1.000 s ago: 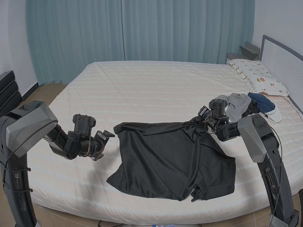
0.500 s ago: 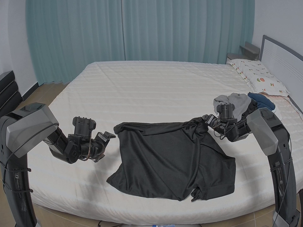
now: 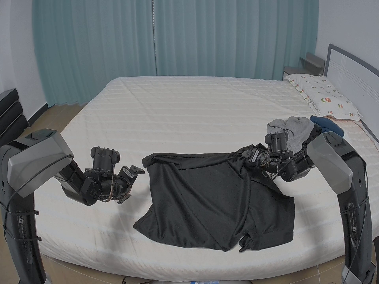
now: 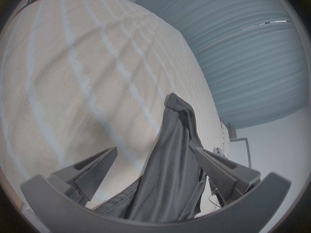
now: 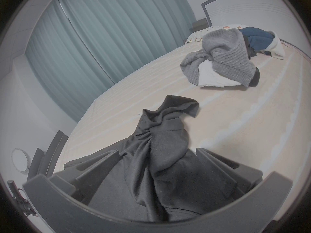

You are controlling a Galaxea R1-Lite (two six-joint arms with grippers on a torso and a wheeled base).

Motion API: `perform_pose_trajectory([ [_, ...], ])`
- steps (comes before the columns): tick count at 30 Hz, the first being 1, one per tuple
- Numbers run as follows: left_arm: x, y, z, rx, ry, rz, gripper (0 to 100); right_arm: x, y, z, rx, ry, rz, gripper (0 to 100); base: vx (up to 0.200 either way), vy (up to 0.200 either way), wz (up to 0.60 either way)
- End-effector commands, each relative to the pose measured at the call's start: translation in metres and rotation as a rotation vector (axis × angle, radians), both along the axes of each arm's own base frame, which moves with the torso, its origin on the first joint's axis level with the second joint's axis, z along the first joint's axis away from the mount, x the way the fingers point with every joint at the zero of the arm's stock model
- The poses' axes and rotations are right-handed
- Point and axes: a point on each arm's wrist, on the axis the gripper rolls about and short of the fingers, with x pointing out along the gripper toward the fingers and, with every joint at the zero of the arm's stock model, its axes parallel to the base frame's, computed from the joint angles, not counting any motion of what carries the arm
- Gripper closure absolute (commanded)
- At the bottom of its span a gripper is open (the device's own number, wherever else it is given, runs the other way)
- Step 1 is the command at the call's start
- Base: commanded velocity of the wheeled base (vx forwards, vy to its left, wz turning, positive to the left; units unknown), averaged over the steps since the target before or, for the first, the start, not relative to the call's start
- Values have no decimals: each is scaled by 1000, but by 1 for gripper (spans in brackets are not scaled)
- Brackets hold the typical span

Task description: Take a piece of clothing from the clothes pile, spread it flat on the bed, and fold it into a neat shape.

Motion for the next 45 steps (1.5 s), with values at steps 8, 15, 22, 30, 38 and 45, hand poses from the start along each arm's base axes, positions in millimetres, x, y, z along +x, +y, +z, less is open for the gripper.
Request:
perform_pose_trajectory([
  [8,0,0,0,-1,0,0,0,4,5,-19,-11,29,7,0,0,0,0],
  [15,0,0,0,-1,-2,0,0,11,6,-29,-48,42,-32,100,0,0,0],
  [22,0,0,0,-1,-3,0,0,13,-4,-17,-43,19,-54,100,0,0,0],
  [30,0,0,-1,0,-2,-1,0,19,-46,2,-23,-16,-139,100,0,0,0],
  [38,-1,0,-1,1,1,-1,0,23,-86,0,-12,-22,-216,100,0,0,0],
  [45,-1,0,-1,1,1,-1,0,24,-97,-4,20,-34,-239,0,0,0,0],
])
